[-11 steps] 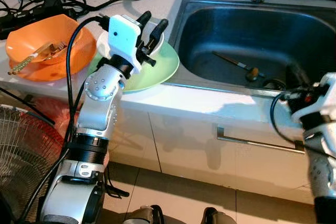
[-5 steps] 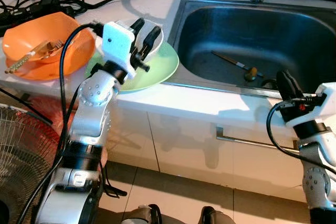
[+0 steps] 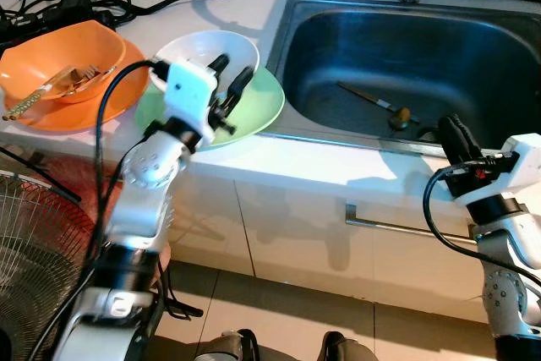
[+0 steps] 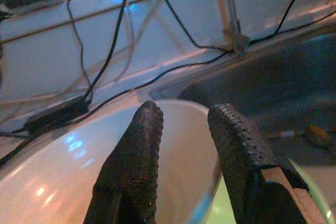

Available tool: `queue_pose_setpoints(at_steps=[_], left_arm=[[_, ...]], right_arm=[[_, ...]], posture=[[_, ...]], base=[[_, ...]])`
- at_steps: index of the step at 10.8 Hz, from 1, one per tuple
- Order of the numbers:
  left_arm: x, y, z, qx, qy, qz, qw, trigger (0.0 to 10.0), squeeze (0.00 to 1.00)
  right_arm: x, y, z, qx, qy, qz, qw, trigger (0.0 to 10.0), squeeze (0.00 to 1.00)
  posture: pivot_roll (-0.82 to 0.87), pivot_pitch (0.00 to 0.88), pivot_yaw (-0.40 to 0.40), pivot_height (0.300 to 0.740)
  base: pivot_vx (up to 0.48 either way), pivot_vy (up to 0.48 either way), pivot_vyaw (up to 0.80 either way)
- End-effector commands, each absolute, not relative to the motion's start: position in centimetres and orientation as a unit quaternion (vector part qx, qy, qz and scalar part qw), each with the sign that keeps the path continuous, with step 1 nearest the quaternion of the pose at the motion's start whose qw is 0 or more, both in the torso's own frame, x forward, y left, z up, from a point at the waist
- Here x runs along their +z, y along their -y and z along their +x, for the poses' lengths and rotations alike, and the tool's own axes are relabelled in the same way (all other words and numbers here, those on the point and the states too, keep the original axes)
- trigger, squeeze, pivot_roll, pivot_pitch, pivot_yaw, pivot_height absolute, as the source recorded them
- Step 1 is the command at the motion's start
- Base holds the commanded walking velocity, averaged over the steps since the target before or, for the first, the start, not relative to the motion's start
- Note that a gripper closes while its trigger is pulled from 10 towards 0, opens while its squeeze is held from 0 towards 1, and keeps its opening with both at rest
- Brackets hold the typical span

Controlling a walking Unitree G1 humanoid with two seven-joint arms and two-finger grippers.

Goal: Kitchen organization

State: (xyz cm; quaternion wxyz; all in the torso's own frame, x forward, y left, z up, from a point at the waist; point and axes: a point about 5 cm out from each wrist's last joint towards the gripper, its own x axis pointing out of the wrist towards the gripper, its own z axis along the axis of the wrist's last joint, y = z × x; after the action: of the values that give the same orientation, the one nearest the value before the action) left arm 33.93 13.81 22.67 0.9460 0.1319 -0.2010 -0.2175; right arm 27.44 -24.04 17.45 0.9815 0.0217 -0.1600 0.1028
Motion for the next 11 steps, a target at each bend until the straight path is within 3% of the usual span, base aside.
queue_pose_setpoints(at_steps=[1,6,7,8,11], left_arm=[[23.0,-14.5,33.6,-0.213,0.204,0.147,0.944,10.0,0.00],[23.4,-16.3,32.0,-0.251,0.179,0.269,0.912,10.0,0.00],[24.0,-16.7,31.8,-0.262,0.176,0.283,0.906,10.0,0.10],[24.6,-16.9,31.9,-0.257,0.177,0.289,0.905,10.0,1.00],[26.1,-17.3,32.2,-0.281,0.178,0.290,0.897,10.0,1.00]], right_arm=[[15.6,24.8,27.0,0.089,0.114,0.024,0.989,10.0,0.00],[15.4,24.2,27.4,0.098,0.115,0.028,0.988,10.0,0.00],[15.3,24.1,27.5,0.101,0.114,0.029,0.988,10.0,0.00],[15.3,24.0,27.7,0.102,0.113,0.029,0.988,10.0,0.00],[15.2,23.7,27.9,0.104,0.112,0.030,0.988,10.0,0.00]], posture=[[0.00,0.167,0.076,0.740],[0.02,0.148,0.079,0.740],[0.03,0.148,0.078,0.740],[0.04,0.153,0.075,0.740],[0.04,0.162,0.075,0.740]], base=[[0.000,0.000,0.00],[0.000,0.000,0.00],[0.000,0.000,0.00],[0.000,0.000,0.00],[0.000,0.000,0.00]])
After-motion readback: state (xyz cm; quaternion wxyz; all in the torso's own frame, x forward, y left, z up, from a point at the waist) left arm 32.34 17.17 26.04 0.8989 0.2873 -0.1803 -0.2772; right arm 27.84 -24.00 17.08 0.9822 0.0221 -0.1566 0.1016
